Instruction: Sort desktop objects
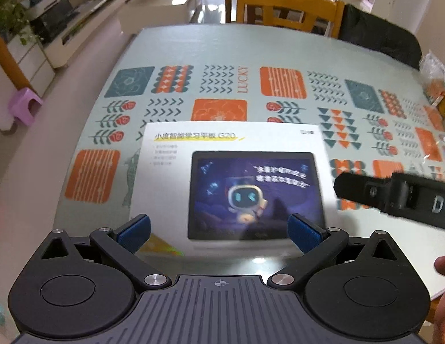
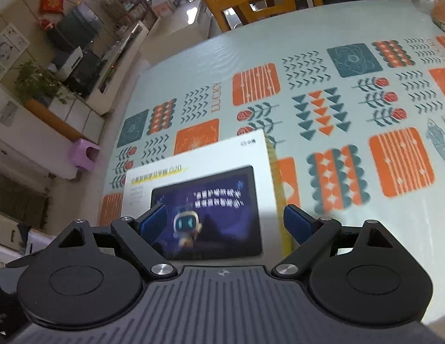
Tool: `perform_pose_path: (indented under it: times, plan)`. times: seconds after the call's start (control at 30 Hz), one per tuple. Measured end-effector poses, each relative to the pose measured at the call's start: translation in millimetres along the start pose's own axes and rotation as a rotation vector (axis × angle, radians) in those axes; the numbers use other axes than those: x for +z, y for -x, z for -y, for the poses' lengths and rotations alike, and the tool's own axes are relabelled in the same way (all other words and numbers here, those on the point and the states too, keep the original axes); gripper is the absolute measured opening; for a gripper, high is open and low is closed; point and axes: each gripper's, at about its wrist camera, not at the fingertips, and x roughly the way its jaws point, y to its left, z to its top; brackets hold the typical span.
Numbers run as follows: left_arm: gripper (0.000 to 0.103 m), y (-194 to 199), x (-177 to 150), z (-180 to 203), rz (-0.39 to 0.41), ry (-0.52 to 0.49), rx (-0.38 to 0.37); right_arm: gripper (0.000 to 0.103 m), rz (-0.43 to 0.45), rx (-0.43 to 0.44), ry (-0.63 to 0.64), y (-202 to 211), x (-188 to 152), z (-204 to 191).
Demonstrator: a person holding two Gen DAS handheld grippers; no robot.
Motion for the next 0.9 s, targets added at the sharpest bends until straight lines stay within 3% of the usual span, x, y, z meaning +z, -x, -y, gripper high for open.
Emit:
perform_pose_path:
  times: [0.47,0.9]
  plan:
    - [0.103,40.6,-31.1,1.2,-0.012,-0.033,0.003,0.103,-0.027,-0.067,-0.015,34.2,-51.9,3.6]
    - [0.103,65.5,-58.1,-2.9,-0.013,-0.023,-0.069,0.103,0.026,-0.166,-0.019,64.1,-75.7,5.4]
